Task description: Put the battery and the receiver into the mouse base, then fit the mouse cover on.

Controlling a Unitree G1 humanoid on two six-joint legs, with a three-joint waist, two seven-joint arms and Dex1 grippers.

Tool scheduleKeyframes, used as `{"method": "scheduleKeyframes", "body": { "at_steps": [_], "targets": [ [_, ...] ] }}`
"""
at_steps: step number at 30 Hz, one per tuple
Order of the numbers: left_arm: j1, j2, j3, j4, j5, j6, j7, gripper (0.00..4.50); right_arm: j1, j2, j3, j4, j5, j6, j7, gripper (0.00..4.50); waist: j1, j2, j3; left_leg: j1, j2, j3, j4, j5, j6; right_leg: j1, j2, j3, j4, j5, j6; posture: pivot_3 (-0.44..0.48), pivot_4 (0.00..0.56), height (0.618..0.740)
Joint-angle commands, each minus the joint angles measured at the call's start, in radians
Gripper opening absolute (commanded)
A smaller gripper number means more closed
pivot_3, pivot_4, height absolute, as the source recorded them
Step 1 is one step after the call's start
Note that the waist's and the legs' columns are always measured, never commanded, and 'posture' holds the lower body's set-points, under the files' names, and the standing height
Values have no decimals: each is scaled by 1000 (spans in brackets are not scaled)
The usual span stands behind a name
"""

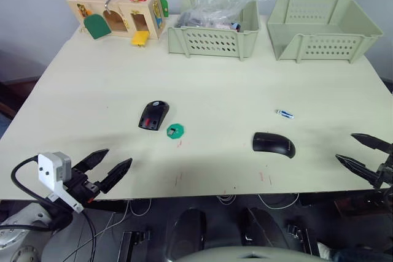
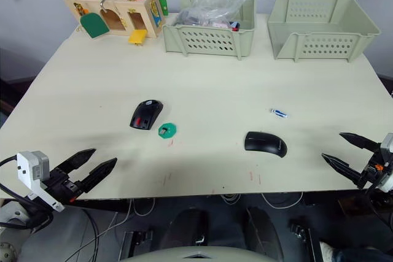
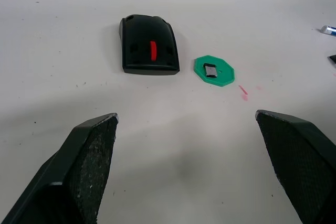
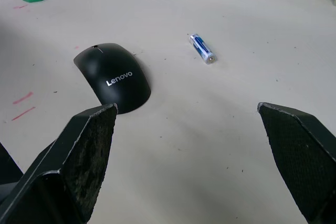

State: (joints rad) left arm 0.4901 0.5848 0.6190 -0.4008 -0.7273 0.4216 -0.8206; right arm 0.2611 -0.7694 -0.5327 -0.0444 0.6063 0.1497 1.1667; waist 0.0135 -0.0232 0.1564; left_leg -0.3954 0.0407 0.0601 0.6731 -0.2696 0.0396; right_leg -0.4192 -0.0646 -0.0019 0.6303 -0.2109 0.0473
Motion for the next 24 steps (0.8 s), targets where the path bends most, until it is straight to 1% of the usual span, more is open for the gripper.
{"method": "scheduleKeyframes", "body": {
  "at_steps": [1,6,8,12,13,15,16,18,19,21,24],
  "targets": [
    [-10,29,40,-3,-3,-6,0,4460,-4,-5,-36,-55,24,5,-13,4500,0,0,0,0,0,0,0,0,0,0,0,0,0,0,0,0,150,740],
    [-60,85,37,-7,-12,30,11,4460,-29,8,2,-153,72,50,-31,4500,0,0,0,0,0,-1,0,0,0,0,0,0,0,0,0,0,150,740],
    [-98,111,29,0,-10,44,20,4460,-42,13,30,-219,103,81,-35,4500,0,0,0,0,0,-1,0,0,0,0,0,0,0,0,0,0,150,740],
    [-175,169,12,13,-16,120,59,4460,-66,7,74,-337,151,130,-49,4500,1,0,0,0,0,-1,0,0,0,0,0,-1,0,0,0,0,150,740],
    [-205,191,-4,0,-22,183,105,4460,-74,-5,77,-367,174,151,-47,4500,1,0,0,0,0,-1,0,0,0,0,0,-1,0,0,0,0,150,740],
    [-271,232,-34,-11,-29,303,188,4460,-91,-22,73,-415,222,194,-55,4500,2,0,0,0,0,-2,0,0,0,0,0,-1,0,0,0,0,150,740],
    [-292,246,-41,-8,-29,339,209,4460,-96,-25,72,-433,237,210,-64,4500,2,0,0,0,0,-2,0,0,0,0,0,-1,0,0,0,0,150,740],
    [-336,250,-51,3,-36,373,231,4460,-97,-31,63,-452,255,230,-70,4500,0,-1,1,0,0,-3,0,0,0,0,0,-1,0,0,0,0,150,740],
    [-353,259,-57,11,-37,379,217,4460,-96,-32,66,-477,261,239,-83,4500,0,-1,1,0,0,-3,0,0,0,0,0,-1,0,0,0,0,150,740],
    [-428,266,-125,7,-10,418,259,4460,-70,-37,32,-515,281,246,-78,4500,1,-1,1,-1,0,-3,0,0,0,0,0,-1,0,0,0,0,150,740],
    [-512,264,-189,27,22,453,301,4460,-28,-32,-15,-548,274,226,-75,4500,7,-1,1,-1,-1,-2,0,0,0,1,0,-2,0,0,0,0,150,740]
  ]
}}
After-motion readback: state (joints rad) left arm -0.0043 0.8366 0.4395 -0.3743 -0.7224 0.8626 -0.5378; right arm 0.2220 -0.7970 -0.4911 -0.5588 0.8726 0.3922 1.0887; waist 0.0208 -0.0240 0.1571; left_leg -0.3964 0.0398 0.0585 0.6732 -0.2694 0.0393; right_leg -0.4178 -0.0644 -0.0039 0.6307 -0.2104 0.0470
